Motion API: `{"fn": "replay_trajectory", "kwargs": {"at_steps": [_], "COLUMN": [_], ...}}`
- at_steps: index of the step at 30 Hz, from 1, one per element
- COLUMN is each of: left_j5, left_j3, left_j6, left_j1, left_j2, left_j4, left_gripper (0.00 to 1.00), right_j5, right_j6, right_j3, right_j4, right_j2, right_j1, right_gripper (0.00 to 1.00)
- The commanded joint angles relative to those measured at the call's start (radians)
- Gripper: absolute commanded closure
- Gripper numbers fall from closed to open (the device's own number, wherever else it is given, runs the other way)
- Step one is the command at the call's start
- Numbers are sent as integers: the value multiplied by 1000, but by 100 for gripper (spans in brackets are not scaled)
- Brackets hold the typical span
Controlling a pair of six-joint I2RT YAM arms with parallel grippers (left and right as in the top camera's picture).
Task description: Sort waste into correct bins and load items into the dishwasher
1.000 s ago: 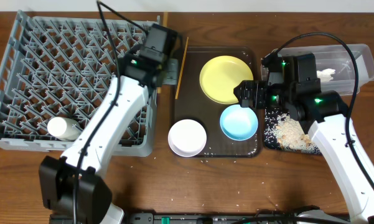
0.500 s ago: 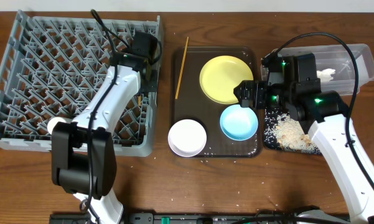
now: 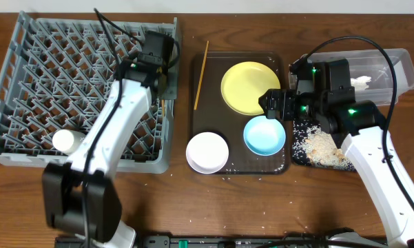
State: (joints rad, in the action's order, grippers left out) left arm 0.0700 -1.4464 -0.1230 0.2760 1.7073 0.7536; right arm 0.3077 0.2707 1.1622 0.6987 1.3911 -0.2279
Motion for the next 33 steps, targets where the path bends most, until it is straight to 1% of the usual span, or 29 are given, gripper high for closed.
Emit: {"fn": "replay_trajectory", "kwargs": {"at_steps": [1,4,5,7,8,9,11,13,14,18,27,28,29,33], "left_j5": [-132,-118,-97,-35,2,32,55,55,55,58,62,62,61,10], "left_j3": [-7,-6,-6,-6,-6,-6,-6,-6,-6,-6,-6,-6,-6,-6], "left_j6": [6,19,19,18,18,18,19,19,49,71,66,64,59,42], "left_j1": [59,116,135,158,167,172,175,174,173,172,172,172,172,172], "left_j2": [-26,5,24,62,87,113,178,227,281,370,479,483,485,485], "left_j4": [-49,-129,-162,-207,-230,-256,-314,-357,-399,-458,-465,-463,-460,-457], "left_gripper": [74,71,68,66,63,56,56,56,56,56,57,60,61,73], "right_j5": [11,11,11,11,11,11,11,11,11,11,11,11,11,11], "right_j6": [6,6,6,6,6,6,6,6,6,6,6,6,6,6], "right_j3": [8,8,8,8,8,8,8,8,8,8,8,8,8,8], "right_j4": [1,1,1,1,1,1,1,1,1,1,1,1,1,1], "right_j2": [-5,-5,-5,-5,-5,-5,-5,-5,-5,-5,-5,-5,-5,-5], "right_j1": [-9,-9,-9,-9,-9,-9,-9,-9,-9,-9,-9,-9,-9,-9], "right_gripper": [1,1,1,1,1,1,1,1,1,1,1,1,1,1]}}
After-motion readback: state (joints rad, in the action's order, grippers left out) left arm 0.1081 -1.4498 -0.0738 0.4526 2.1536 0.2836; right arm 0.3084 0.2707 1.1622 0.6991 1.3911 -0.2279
